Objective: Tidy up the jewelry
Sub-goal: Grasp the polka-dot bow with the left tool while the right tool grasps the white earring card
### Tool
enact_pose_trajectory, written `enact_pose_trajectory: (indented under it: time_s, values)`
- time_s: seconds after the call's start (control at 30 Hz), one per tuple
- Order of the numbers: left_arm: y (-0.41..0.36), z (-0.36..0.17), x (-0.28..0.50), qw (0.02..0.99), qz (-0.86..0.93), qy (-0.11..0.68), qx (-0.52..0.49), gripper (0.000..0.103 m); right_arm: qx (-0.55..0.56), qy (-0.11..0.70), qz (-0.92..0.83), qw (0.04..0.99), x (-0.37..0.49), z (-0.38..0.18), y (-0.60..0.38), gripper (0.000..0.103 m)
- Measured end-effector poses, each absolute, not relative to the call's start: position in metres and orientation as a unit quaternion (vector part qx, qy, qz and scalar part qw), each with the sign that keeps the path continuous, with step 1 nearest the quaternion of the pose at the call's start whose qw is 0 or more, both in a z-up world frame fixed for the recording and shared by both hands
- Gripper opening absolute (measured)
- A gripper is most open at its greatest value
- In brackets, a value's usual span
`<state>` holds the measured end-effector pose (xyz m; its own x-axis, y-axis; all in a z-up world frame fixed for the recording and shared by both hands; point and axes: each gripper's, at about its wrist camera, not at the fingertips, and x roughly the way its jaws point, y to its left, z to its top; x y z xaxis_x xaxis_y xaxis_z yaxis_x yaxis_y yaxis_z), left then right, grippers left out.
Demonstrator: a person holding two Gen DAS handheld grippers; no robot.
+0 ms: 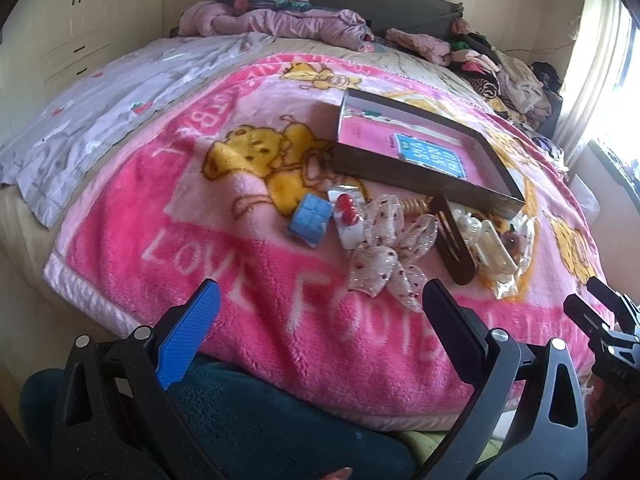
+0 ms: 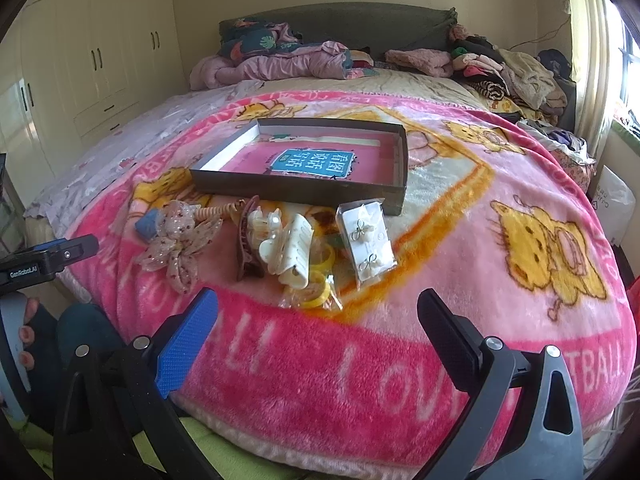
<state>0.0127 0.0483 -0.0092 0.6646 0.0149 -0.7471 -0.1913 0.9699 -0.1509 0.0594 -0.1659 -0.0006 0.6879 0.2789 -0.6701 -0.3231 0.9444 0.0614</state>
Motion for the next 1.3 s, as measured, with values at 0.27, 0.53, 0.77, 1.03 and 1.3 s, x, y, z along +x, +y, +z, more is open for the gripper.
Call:
enact_pose_trajectory:
  time_s: [0.27, 0.53, 0.77, 1.03, 1.3]
  values:
    - [0.046, -0.018, 0.029, 0.903, 0.017, 0.418, -0.1, 0.093, -0.034, 0.362, 0.161, 0.917, 0.084, -0.003, -0.169, 0.097]
    - [0.021, -0.039, 0.059, 0.888, -0.026, 0.457, -0.05, 0.091, -0.035, 0.373, 0.148, 0.915, 0.113, -0.014, -0.178, 0.097]
    - [0.014, -0.052, 0.073, 0.881, -0.041, 0.47, -0.031, 0.063, -0.036, 0.383, 0.144, 0.912, 0.141, -0.027, -0.184, 0.097]
    - [0.015, -0.057, 0.083, 0.877, -0.046, 0.477, -0.03, 0.033, -0.025, 0.4, 0.154, 0.903, 0.17, -0.043, -0.186, 0.076]
    - [0.017, -0.053, 0.084, 0.878, -0.069, 0.471, -0.047, 0.009, -0.021, 0.403, 0.172, 0.899, 0.178, -0.046, -0.188, 0.044]
